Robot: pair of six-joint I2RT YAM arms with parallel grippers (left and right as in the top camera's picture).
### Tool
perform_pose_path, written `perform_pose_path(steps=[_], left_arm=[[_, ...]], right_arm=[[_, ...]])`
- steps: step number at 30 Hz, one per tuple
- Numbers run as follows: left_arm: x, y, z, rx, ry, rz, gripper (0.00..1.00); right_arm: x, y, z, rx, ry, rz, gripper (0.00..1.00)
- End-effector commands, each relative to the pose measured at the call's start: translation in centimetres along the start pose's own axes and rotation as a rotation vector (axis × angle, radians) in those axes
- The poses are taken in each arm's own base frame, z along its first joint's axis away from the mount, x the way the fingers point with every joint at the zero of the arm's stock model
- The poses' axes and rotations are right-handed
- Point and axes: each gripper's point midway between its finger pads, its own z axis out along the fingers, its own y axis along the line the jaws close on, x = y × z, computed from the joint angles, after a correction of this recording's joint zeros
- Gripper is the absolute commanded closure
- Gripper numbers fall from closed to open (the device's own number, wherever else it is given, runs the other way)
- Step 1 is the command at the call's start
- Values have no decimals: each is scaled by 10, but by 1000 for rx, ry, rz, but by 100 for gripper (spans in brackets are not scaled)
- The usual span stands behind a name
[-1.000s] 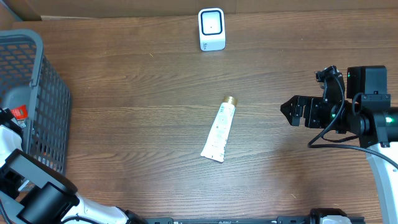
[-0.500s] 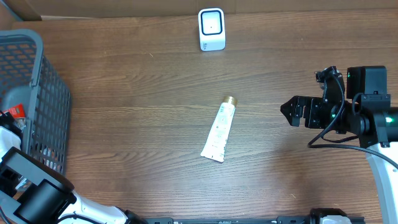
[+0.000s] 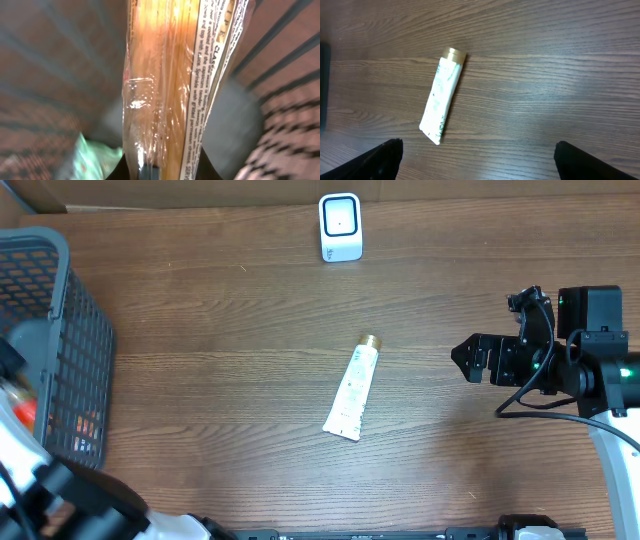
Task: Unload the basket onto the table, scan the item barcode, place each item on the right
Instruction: 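Place the red-topped spaghetti pack beside the white tube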
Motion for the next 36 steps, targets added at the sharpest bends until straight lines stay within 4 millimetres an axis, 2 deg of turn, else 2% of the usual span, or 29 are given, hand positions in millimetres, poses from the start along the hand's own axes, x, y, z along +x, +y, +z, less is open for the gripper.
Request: perform_pose_path(steps=[1,3,6,9,12,14,16,17,18,19,23,26,29,30,32,33,34,35,36], left_arm=[[-91,-28,-136,68,-366,7,96],[-102,-44,-183,100,-458,32,96],[-98,-72,-240,182,-541,44,96],[-72,-117,-279,347,-532,96,96],[-29,-172,-291,560,-399,174,96],[5,-203,-283,650,-266,218,96],[48,-234,-265,708,-100,263,96],[77,-252,-251,731,2,297,96],[97,-263,-242,742,67,325,96],[138,-284,-223,755,189,380,96],[232,-325,-186,762,413,496,96],[284,-350,-170,770,490,557,96],[324,-374,-158,778,541,580,96],[345,-387,-152,780,567,607,96],[362,-398,-146,779,587,624,96],[369,-403,-142,782,592,636,93],[375,-408,-138,784,595,641,82],[378,-411,-136,783,598,637,64],[379,-415,-132,784,598,616,8]], right_arm=[[-8,1,-5,5,-29,-7,0],[-9,1,-5,4,-35,-10,0],[-11,1,-5,4,-42,-12,0],[-12,1,-5,3,-45,-14,0],[-12,2,-5,3,-48,-15,0],[-13,2,-5,3,-52,-17,0],[-14,2,-5,2,-53,-17,0],[-13,2,-5,3,-51,-16,0],[-13,2,-5,3,-50,-16,0],[-13,2,-5,3,-49,-16,0],[-12,1,-5,4,-45,-14,0],[-11,1,-5,4,-41,-12,0],[-10,1,-5,4,-40,-12,0],[-10,1,-5,4,-40,-12,0],[-10,1,-5,4,-40,-12,0],[-11,1,-5,4,-41,-12,0],[-11,1,-5,4,-41,-12,0],[-11,1,-5,4,-41,-12,0],[-11,1,-5,4,-41,-12,0]])
